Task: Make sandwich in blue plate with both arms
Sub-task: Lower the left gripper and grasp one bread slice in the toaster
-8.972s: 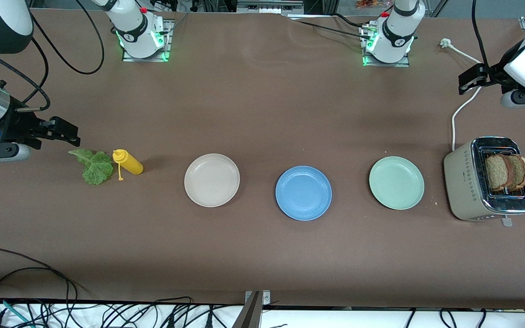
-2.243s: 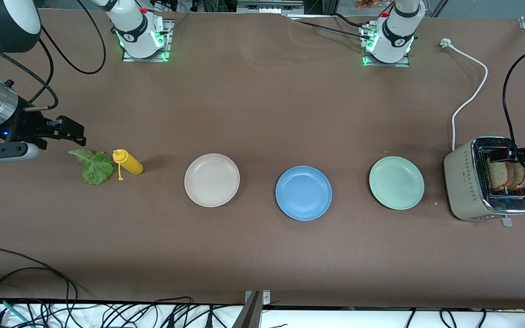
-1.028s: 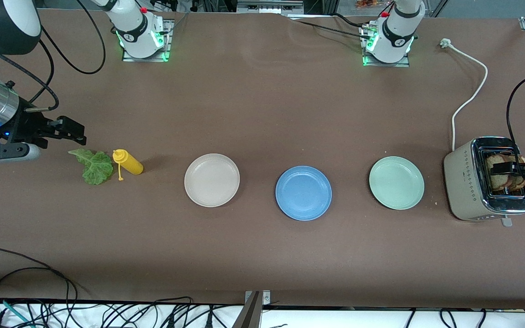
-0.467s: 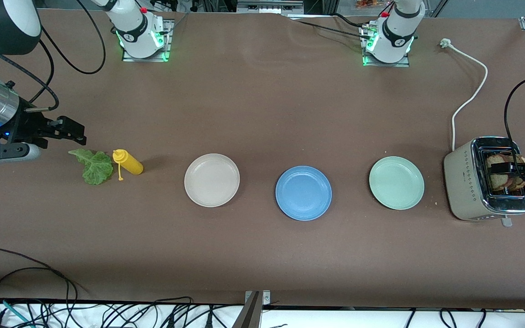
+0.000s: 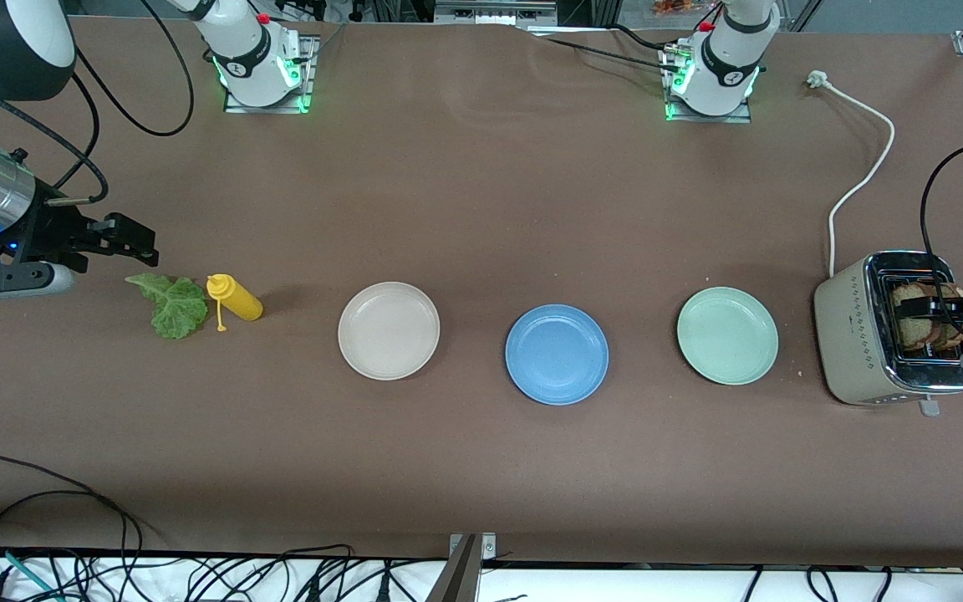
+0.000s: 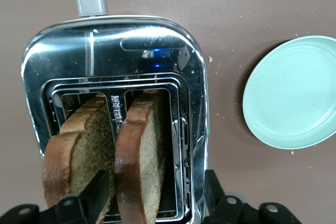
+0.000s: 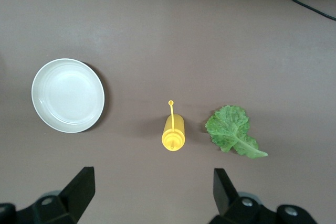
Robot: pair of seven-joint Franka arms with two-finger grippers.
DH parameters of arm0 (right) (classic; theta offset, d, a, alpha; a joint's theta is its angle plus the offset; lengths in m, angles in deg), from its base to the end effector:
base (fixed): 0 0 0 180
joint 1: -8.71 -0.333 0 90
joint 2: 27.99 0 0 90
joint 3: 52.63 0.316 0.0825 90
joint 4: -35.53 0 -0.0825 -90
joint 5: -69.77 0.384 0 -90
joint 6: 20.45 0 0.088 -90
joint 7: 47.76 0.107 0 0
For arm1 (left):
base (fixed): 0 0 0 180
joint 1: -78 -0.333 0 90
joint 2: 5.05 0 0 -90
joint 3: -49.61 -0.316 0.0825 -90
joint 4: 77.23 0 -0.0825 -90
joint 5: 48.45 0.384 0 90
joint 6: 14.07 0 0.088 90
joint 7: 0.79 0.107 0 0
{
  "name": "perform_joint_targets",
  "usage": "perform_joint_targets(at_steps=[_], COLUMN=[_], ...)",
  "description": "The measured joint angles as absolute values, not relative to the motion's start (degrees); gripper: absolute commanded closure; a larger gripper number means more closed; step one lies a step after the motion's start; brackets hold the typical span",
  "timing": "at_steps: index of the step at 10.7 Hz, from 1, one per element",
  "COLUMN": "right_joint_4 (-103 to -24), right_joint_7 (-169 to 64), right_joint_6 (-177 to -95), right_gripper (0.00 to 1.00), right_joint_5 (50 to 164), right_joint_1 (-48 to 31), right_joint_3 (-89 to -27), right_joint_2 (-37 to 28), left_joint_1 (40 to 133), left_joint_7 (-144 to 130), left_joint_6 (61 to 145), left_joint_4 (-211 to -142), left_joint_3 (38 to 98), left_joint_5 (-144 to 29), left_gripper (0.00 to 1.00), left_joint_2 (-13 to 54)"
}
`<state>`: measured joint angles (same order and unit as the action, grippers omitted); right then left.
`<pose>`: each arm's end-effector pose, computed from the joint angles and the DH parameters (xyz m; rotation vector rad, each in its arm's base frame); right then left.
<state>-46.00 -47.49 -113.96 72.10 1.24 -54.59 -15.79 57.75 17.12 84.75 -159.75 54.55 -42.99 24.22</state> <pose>0.6200 0.0662 0.5746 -3.1053 -0.1393 0.0084 0.6466 0.1958 0.3794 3.1024 -0.0999 -0.3568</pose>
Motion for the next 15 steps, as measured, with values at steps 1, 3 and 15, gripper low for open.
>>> perform_joint_targets(at_steps=[1, 3, 15], right_joint_4=[-46.0, -46.0, -46.0], right_joint_7=[-47.5, -47.5, -47.5], right_joint_6=[-114.0, -114.0, -114.0], right_gripper=[0.0, 0.0, 0.0], right_joint_5=[72.1, 72.1, 72.1], right_joint_1=[1.2, 1.2, 1.2], right_joint_3=[-54.6, -54.6, -54.6], right_joint_2=[-15.8, -15.8, -15.8], left_joint_1=[57.7, 57.7, 57.7], left_joint_7=[17.1, 17.1, 17.3], left_joint_6=[84.7, 84.7, 80.6], left_joint_4=[-159.7, -159.8, -159.2], left_joint_3=[54.5, 54.5, 54.5], left_joint_5=[-43.0, -43.0, -43.0], left_gripper=[0.63, 0.81, 1.0], left_joint_2=[24.2, 24.2, 20.4])
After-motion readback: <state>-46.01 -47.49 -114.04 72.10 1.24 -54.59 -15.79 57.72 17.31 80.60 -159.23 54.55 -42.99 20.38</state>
